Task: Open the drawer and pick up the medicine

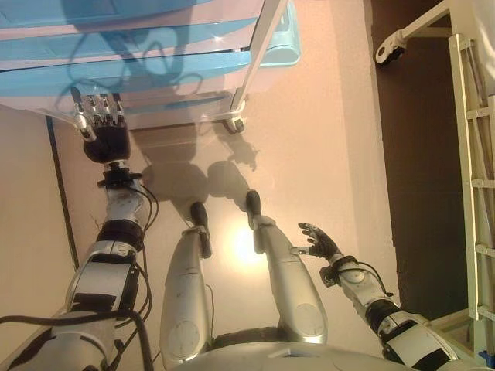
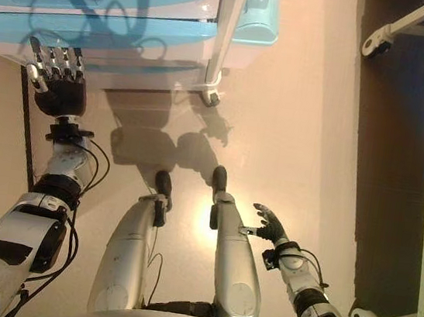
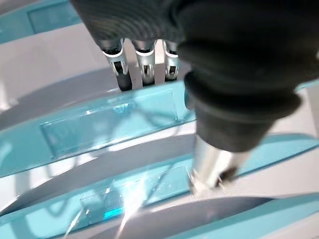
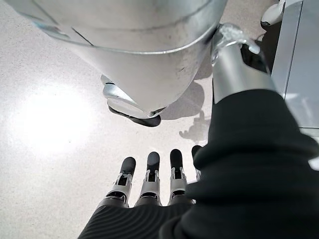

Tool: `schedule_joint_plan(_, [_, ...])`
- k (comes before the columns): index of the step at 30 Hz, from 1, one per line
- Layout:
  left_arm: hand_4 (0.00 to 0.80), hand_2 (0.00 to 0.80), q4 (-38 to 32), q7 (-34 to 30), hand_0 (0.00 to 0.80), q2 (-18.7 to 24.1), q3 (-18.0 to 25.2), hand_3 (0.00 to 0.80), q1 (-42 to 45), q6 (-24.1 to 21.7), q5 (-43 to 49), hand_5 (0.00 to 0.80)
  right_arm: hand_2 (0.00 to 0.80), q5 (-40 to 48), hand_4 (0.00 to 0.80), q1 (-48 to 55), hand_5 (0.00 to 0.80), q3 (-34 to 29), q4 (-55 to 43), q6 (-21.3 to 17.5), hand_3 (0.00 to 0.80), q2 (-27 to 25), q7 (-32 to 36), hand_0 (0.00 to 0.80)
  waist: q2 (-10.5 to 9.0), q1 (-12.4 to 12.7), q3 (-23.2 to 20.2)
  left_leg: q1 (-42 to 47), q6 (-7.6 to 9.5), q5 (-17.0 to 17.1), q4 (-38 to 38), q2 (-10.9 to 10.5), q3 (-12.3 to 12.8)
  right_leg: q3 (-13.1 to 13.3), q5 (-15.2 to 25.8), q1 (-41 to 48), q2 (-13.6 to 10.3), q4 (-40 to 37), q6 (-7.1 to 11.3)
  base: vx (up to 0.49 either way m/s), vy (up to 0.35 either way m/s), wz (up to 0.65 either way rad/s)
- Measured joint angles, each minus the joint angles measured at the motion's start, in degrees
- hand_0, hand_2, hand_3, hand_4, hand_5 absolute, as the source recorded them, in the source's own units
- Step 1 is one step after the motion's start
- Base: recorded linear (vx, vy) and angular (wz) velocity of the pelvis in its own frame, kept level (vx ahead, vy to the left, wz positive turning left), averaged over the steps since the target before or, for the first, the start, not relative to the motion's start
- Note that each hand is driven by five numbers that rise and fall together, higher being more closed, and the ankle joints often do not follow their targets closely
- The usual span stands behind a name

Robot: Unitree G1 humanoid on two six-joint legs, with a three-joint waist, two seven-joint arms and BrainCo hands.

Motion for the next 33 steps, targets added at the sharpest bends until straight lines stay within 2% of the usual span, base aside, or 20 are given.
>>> schedule_joint_plan(10, [0.8, 0.8, -0.2, 0.09, 0.8, -0.17, -0.06, 0.8, 1.33, -1.05, 1.12, 0.8, 0.0, -0.26, 0.0, -0.03, 0.0, 0.14, -0.44, 0.06, 0.0, 0.41, -0.13, 0.0, -0.16, 0.99, 0.13, 0.88, -0.13, 0.15, -0.66, -0.09, -0.89, -1.08, -0.01, 1.35, -0.22, -0.7, -0.02, -0.017, -0.01, 0.02])
schedule_joint_plan(14, [0.8, 0.8, -2.19, 0.8, 0.8, -1.86, -0.15, 0.8, 5.49, -0.29, 5.06, 0.8, 0.0, -0.73, 0.0, 0.87, 0.0, 0.21, -1.62, 0.54, 0.0, 0.44, -0.54, 0.0, 0.09, 2.02, 0.3, 3.76, -0.56, 1.93, -4.3, -1.24, -2.14, -2.64, -0.2, 3.65, -1.2, -1.66, -0.33, -0.045, -0.052, 0.21])
schedule_joint_plan(17, [0.8, 0.8, -5.53, 0.95, 0.8, -4.84, -0.21, 0.8, 10.79, 1.82, 8.09, 0.8, 0.0, -2.49, 0.0, 1.18, 0.0, 0.21, -2.05, 1.43, 0.0, 0.57, -1.41, 0.0, 0.32, 4.47, 0.44, 6.44, -1.32, 3.99, -8.31, -2.08, -3.66, -4.33, -0.74, 5.57, -1.96, -2.38, -1.12, -0.024, -0.07, 0.33])
schedule_joint_plan(22, [0.8, 0.8, -7.58, -0.05, 0.8, -8.96, -0.58, 0.8, 21.42, 7.51, 13.83, 0.8, 0.0, -5.64, 0.0, 1.01, 0.0, -0.66, -2.23, 2.96, 0.0, 0.53, -1.74, 0.0, 1.54, 8.97, 0.98, 13.28, -3.43, 7.54, -15.42, -3.04, -8.61, -9.07, -2.9, 11.66, -2.61, -3.25, -3.03, 0.016, -0.028, 0.5])
schedule_joint_plan(25, [0.8, 0.8, -6.74, -2.01, 0.8, -10.39, -0.38, 0.8, 28.58, 12.35, 16.23, 0.8, 0.0, -7.37, 0.0, 1.09, 0.0, -3.92, -2.14, 4.13, 0.0, -0.16, -1.69, 0.0, 3.82, 11.57, 0.99, 16.93, -4.62, 9.3, -19.52, -3.0, -11.12, -12.02, -4.75, 14.49, -2.89, -2.89, -4.09, 0.0, 0.007, 0.53])
schedule_joint_plan(29, [0.8, 0.8, -2.9, -2.89, 0.8, -12.92, 2.03, 0.8, 35.97, 18.75, 19.76, 0.8, 0.0, -9.51, 0.0, 1.08, 0.0, -7.83, -1.24, 4.1, 0.0, -3.52, -1.14, 0.0, 9.16, 14.42, 0.84, 19.15, -5.66, 10.84, -22.41, -2.99, -13.91, -14.8, -6.74, 16.16, -3.33, -1.41, -4.97, 0.024, -0.028, 0.38])
schedule_joint_plan(32, [0.8, 0.8, 2.13, -2.64, 0.8, -15.18, 4.85, 0.8, 38.85, 22.13, 22.67, 0.8, 0.0, -9.66, 0.0, 1.09, 0.0, -9.38, 1.41, 3.92, 0.0, -4.9, -0.4, 0.0, 11.97, 14.96, -0.52, 20.32, -6.31, 11.42, -23.48, -2.88, -16.25, -17.74, -8.39, 17.71, -3.92, -0.65, -5.58, 0.031, -0.02, 0.43])
schedule_joint_plan(33, [0.8, 0.8, 2.27, -1.33, 0.8, -15.85, 5.17, 0.8, 38.12, 23.13, 24.05, 0.8, 0.0, -9.66, 0.0, 1.08, 0.0, -10.02, 2.14, 3.89, 0.0, -5.24, -0.04, 0.0, 12.58, 15.41, -1.15, 20.32, -6.41, 11.49, -23.64, -2.87, -16.32, -18.31, -9.05, 17.68, -4.13, -0.06, -5.77, 0.043, -0.01, 0.35])
